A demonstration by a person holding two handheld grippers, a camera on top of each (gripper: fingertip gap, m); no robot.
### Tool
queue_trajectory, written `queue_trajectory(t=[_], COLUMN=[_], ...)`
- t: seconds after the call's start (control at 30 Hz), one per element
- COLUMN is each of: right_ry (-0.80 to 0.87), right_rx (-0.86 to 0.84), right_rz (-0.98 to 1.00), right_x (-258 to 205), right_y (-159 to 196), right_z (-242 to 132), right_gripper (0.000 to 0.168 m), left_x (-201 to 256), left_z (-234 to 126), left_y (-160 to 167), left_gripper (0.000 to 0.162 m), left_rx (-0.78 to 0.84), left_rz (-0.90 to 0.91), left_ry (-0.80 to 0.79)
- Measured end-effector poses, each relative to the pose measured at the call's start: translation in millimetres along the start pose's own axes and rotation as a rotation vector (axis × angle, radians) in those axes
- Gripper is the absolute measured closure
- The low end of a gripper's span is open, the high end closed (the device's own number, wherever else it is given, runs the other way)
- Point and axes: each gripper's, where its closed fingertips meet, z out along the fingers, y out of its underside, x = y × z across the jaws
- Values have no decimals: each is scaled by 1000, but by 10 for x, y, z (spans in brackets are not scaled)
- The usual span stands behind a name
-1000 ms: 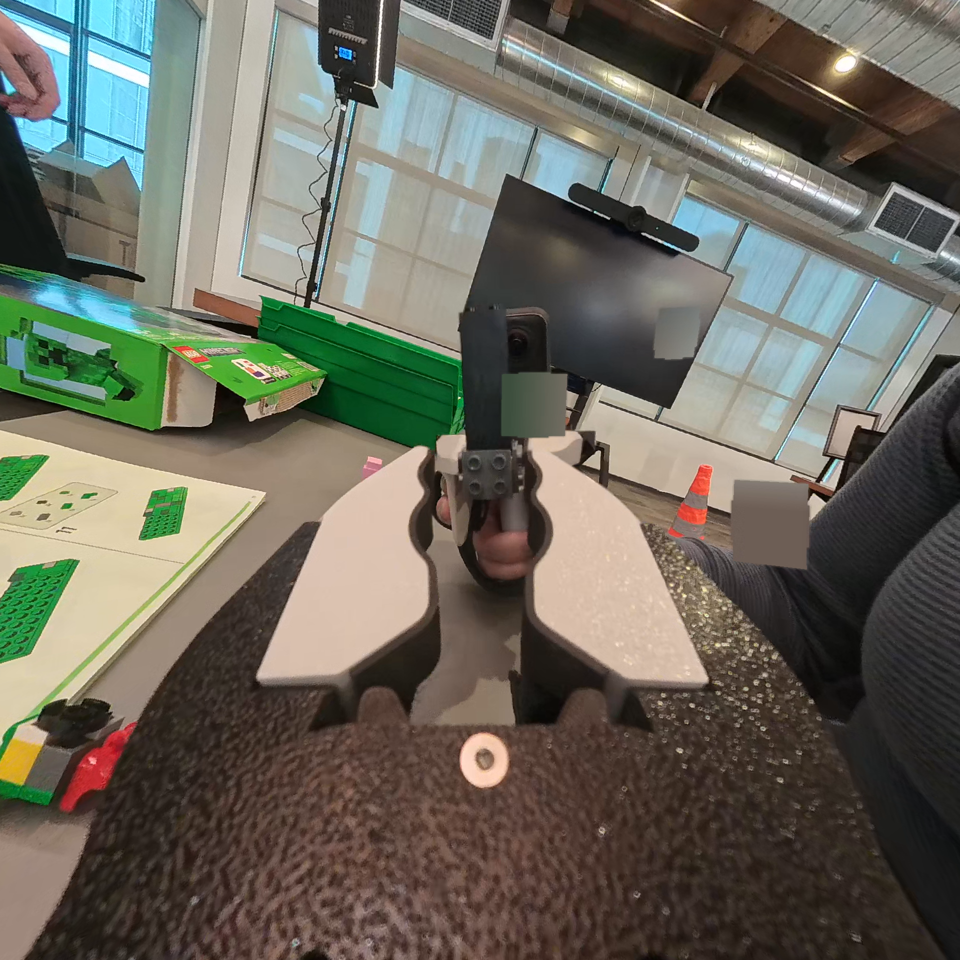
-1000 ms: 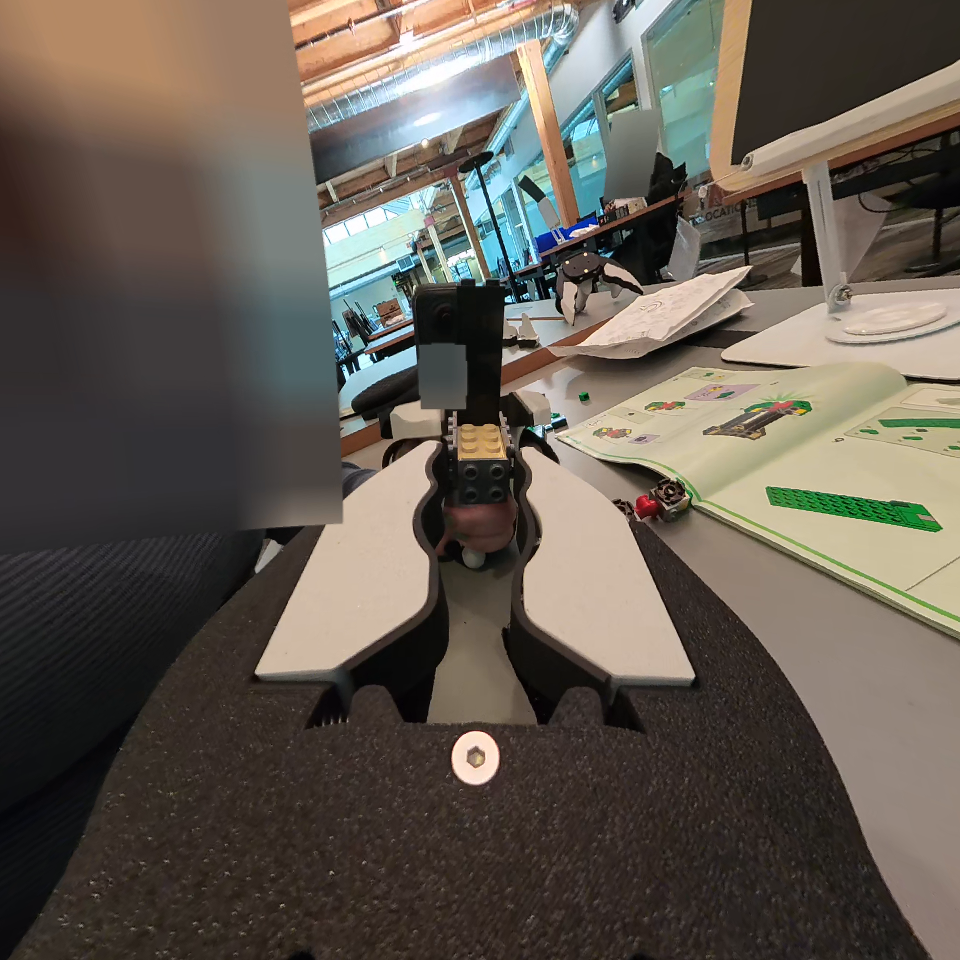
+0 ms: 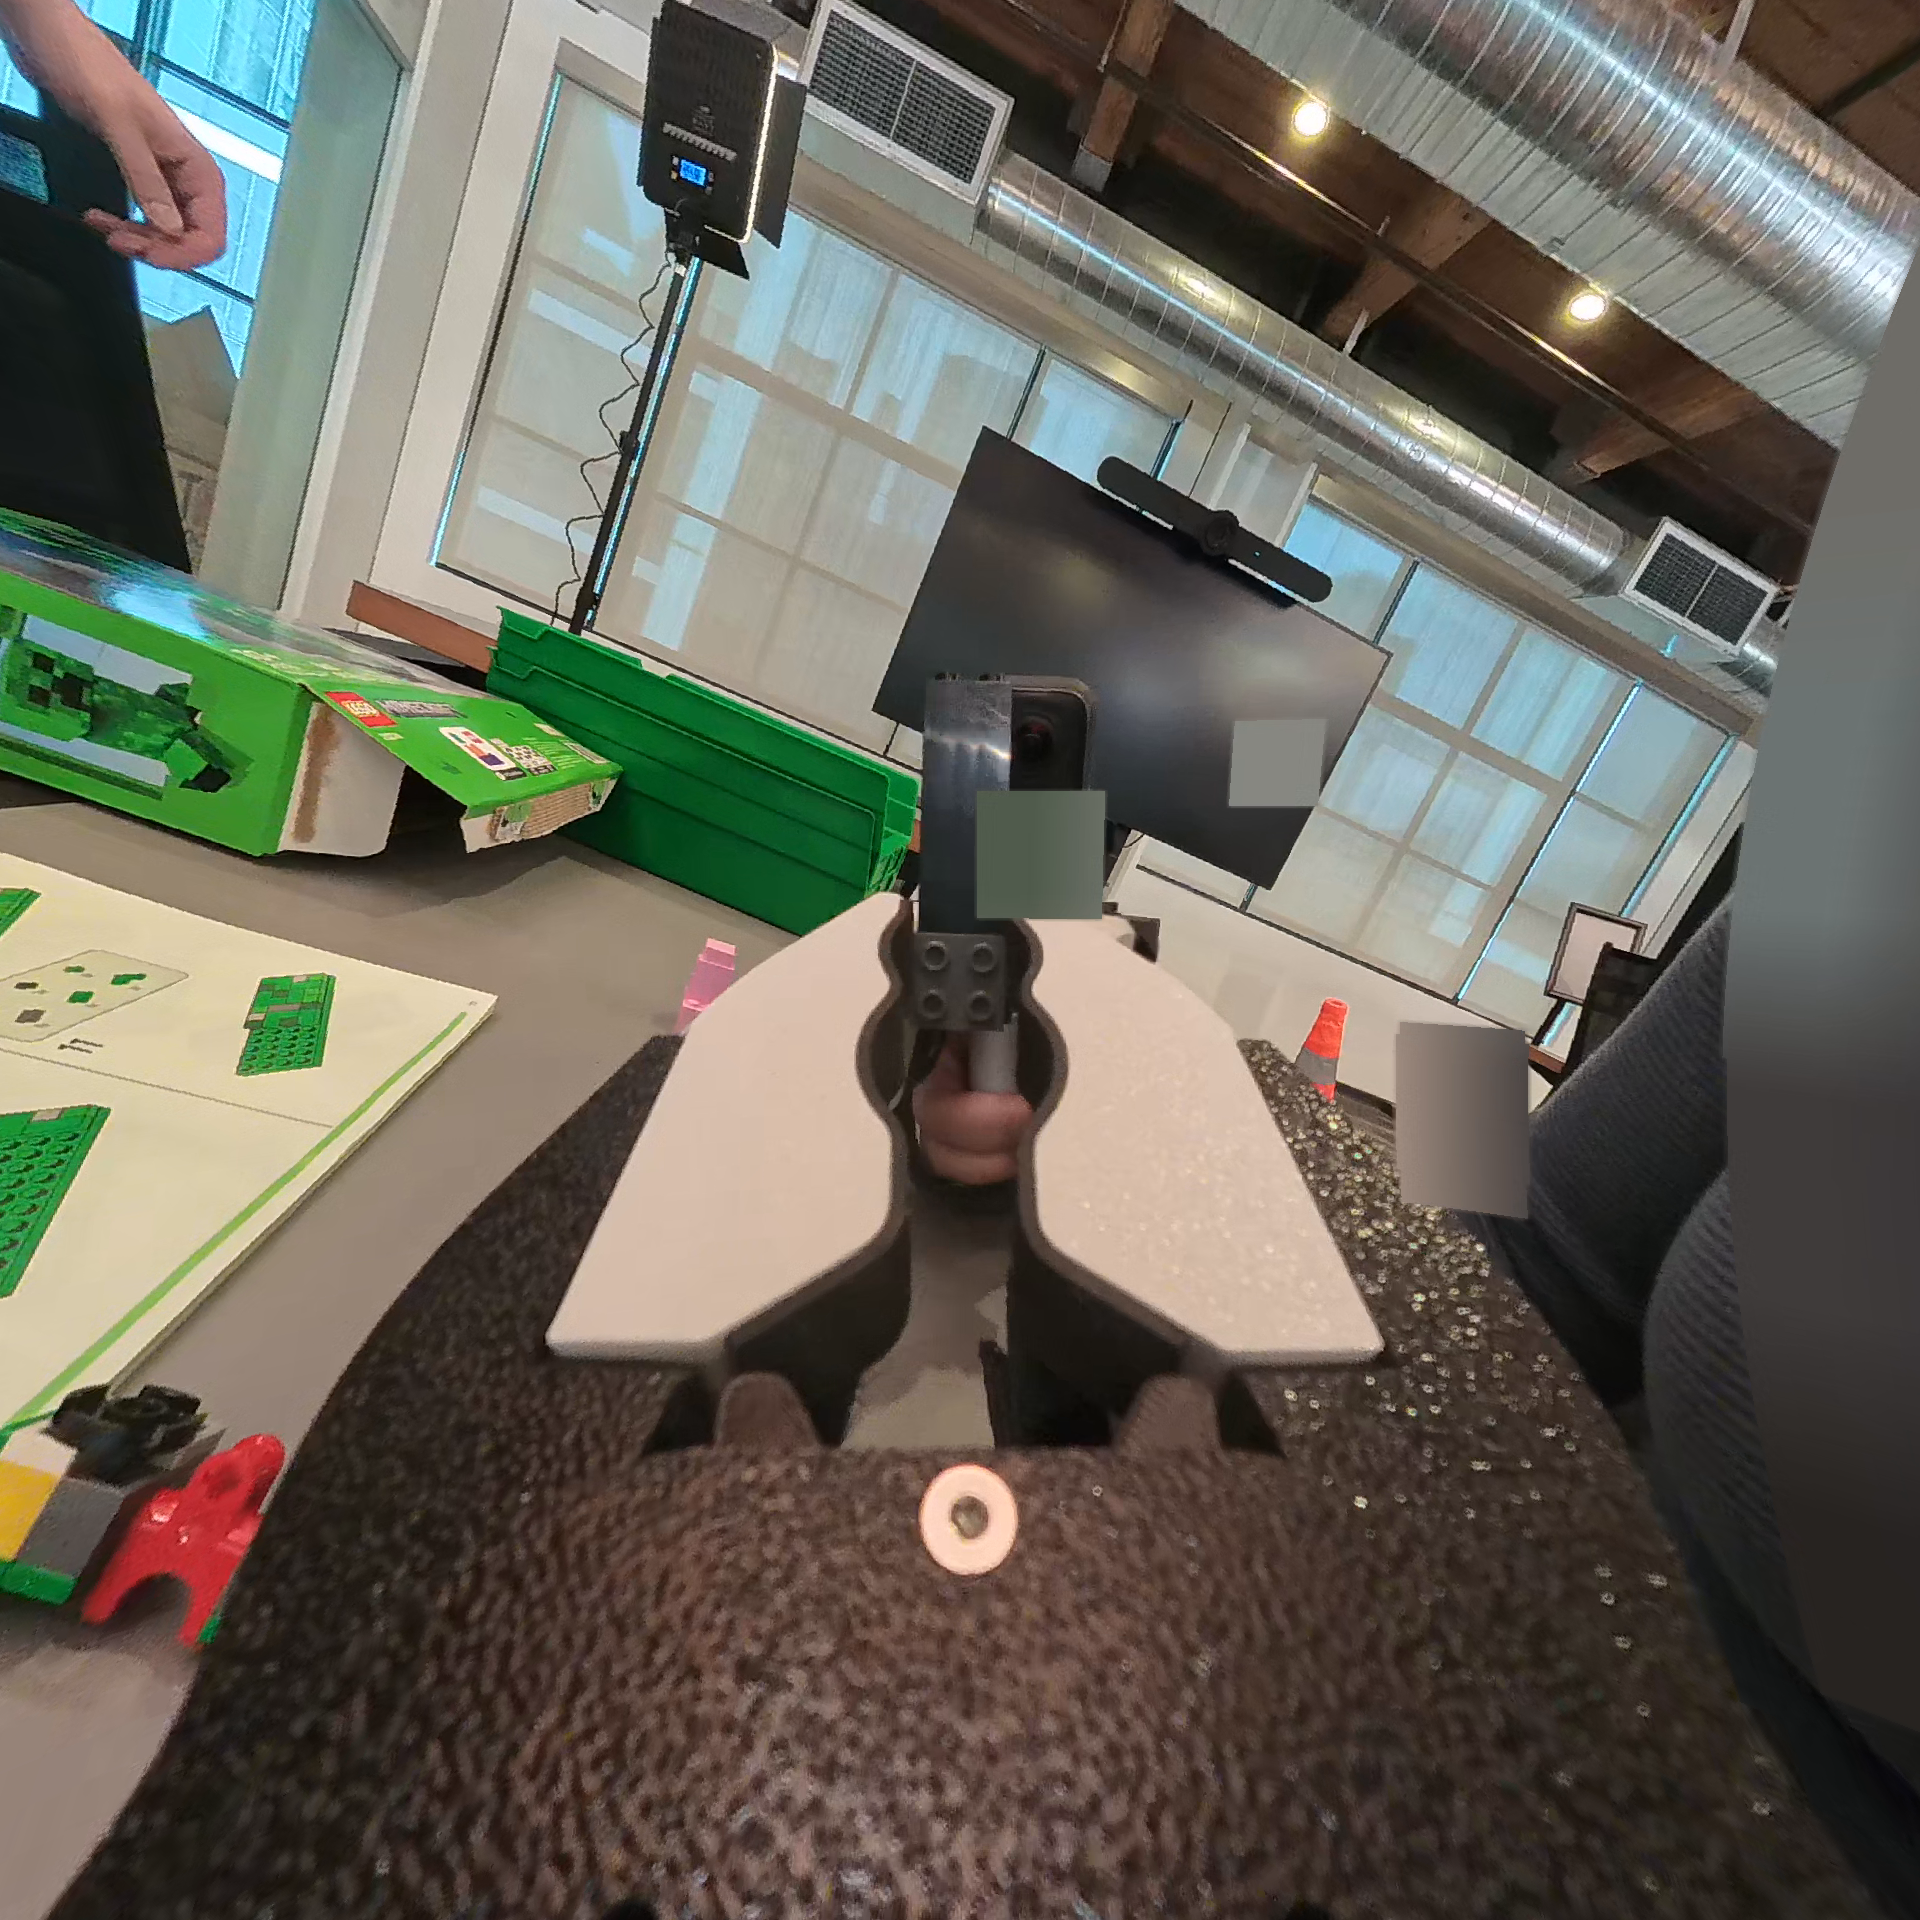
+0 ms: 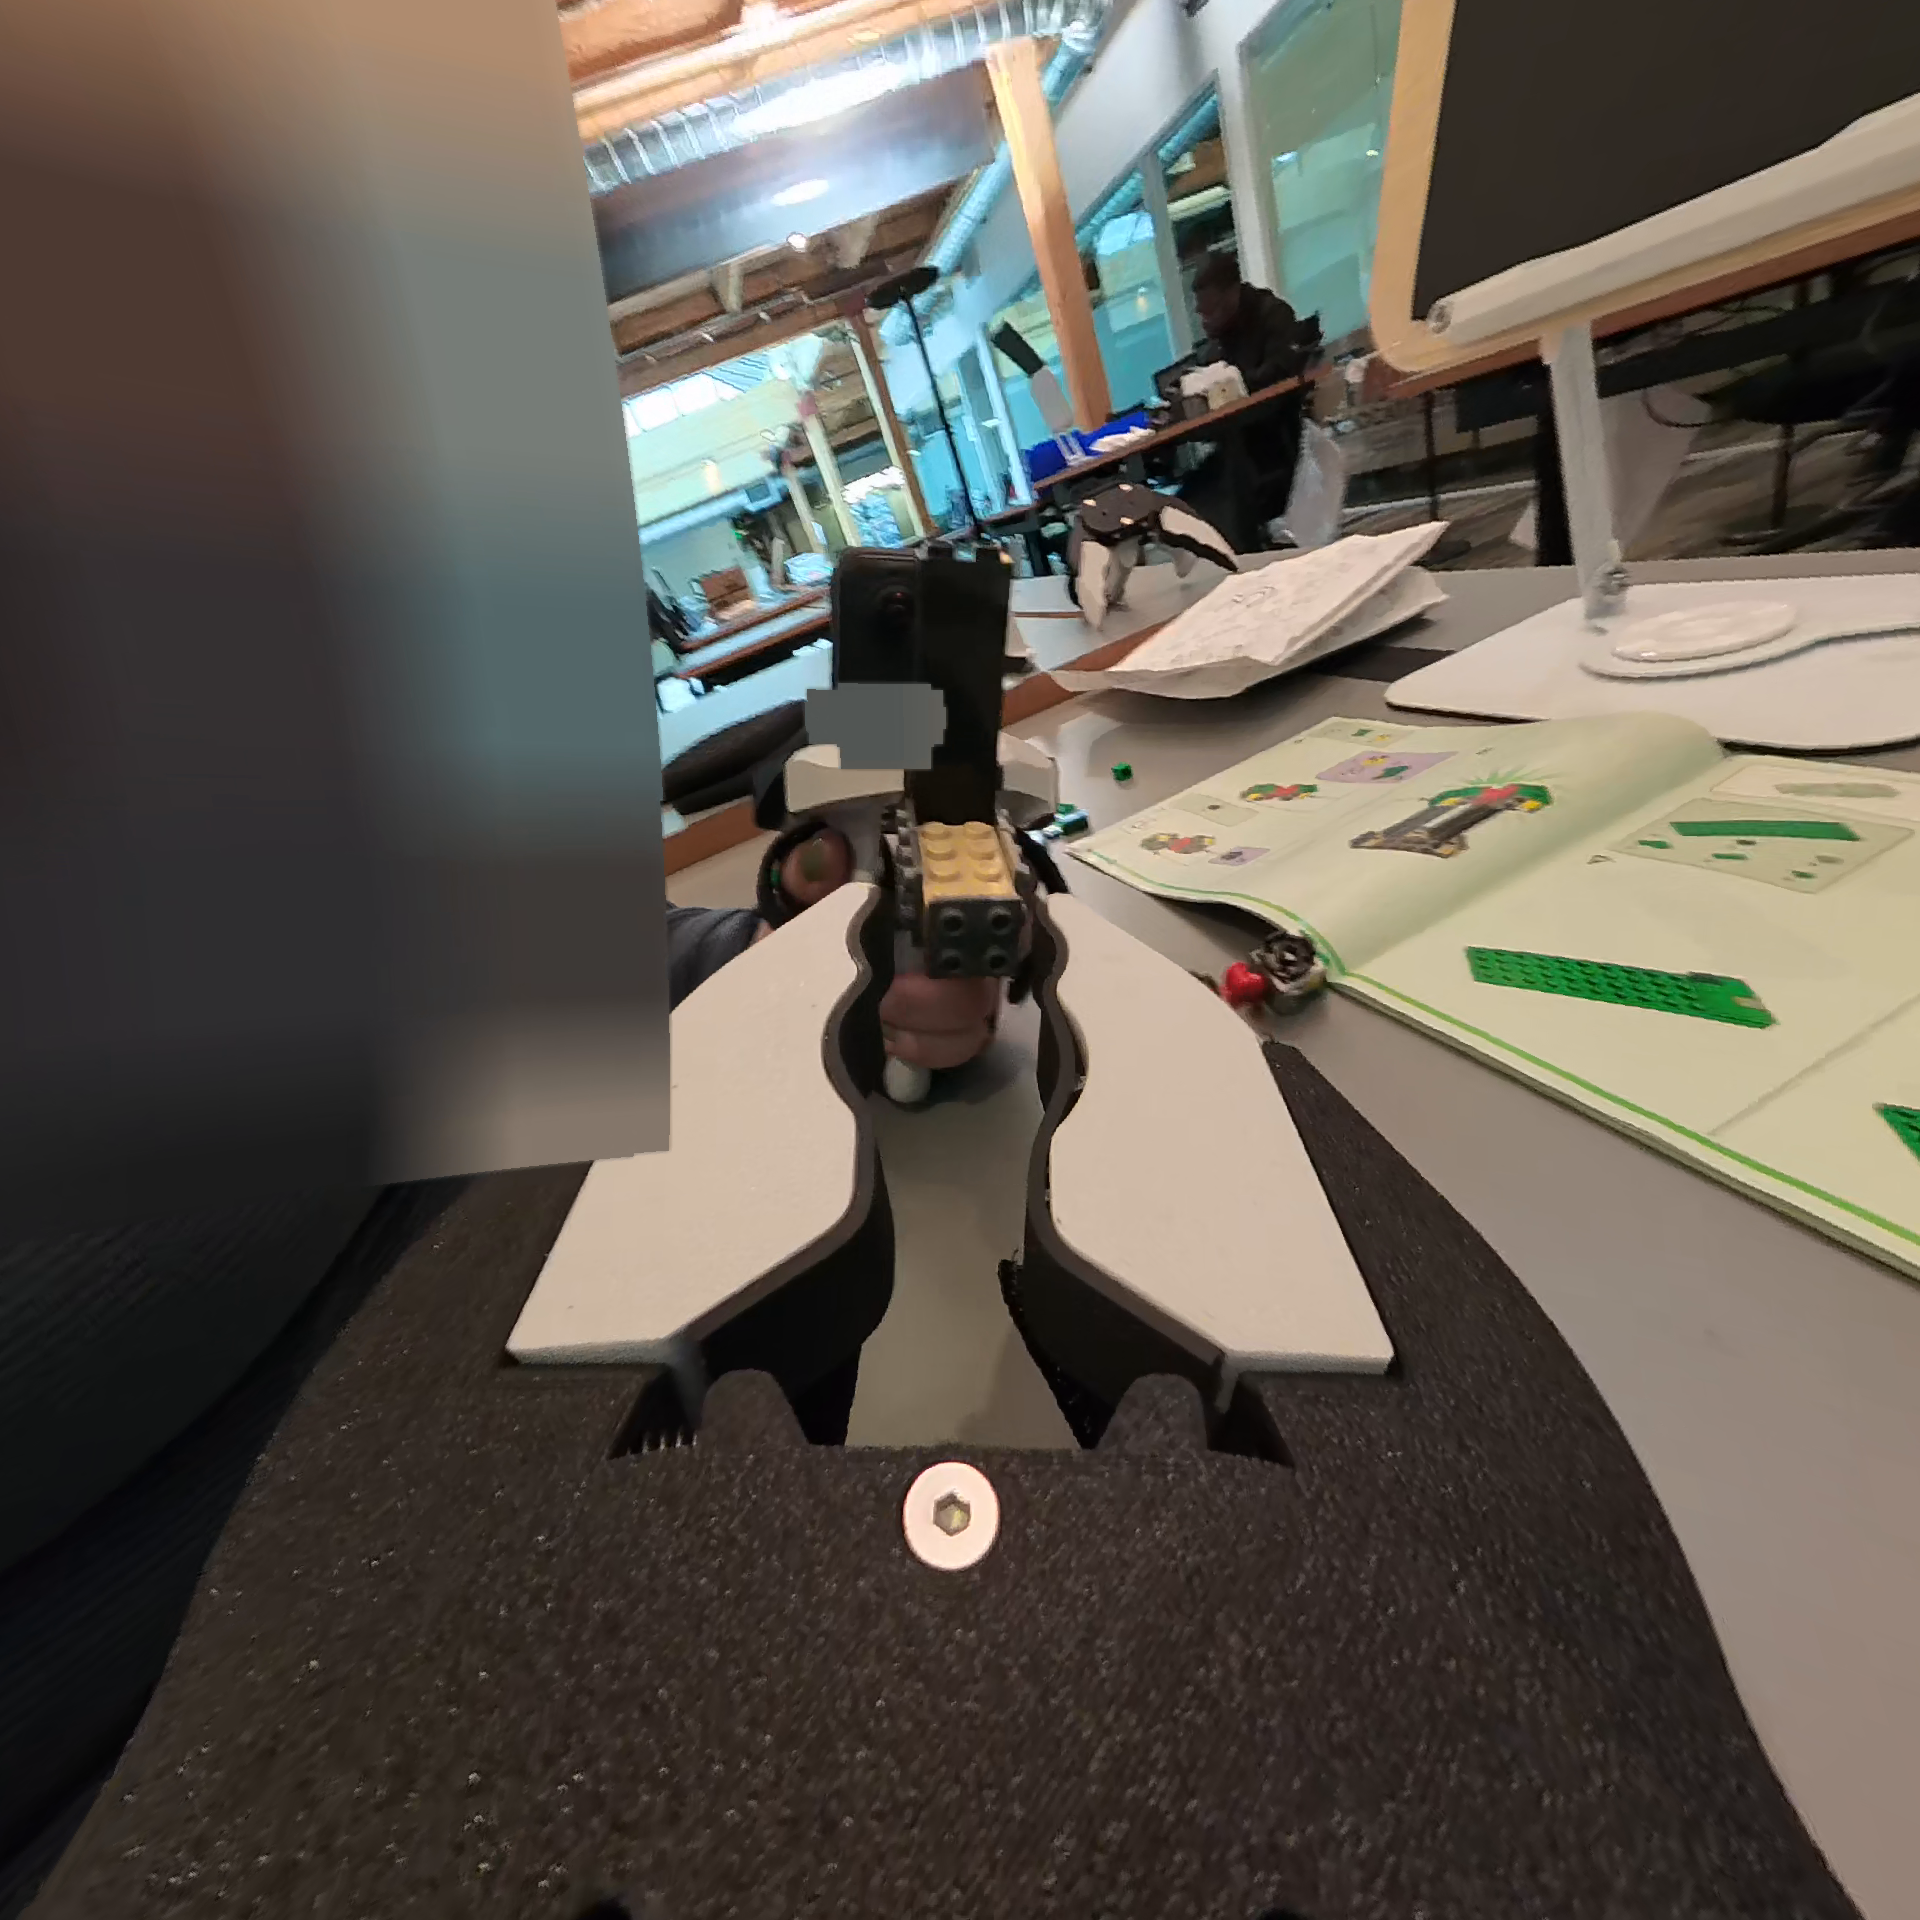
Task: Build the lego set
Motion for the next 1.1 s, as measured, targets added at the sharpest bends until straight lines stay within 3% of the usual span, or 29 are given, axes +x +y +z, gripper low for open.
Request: queue_trajectory(t=[0.23,0.37,0.57,1.1], right_ry=[-11,5,17,-5], right_rx=[-1,22,89,121], right_rz=[3,0,-15,-52], right_x=[-23,5,5,-67], right_y=[-9,-38,-141,-130], right_z=[3,-16,-53,49], right_gripper=[150,150,150,150], left_x=[8,-16,1,19], left_z=[0,32,78,76], left_y=[-9,49,139,133], left_gripper=[145,123,114,125], left_rx=[10,-29,-87,-77], left_rz=[-2,-3,-10,-10], left_ry=[7,-10,0,12])
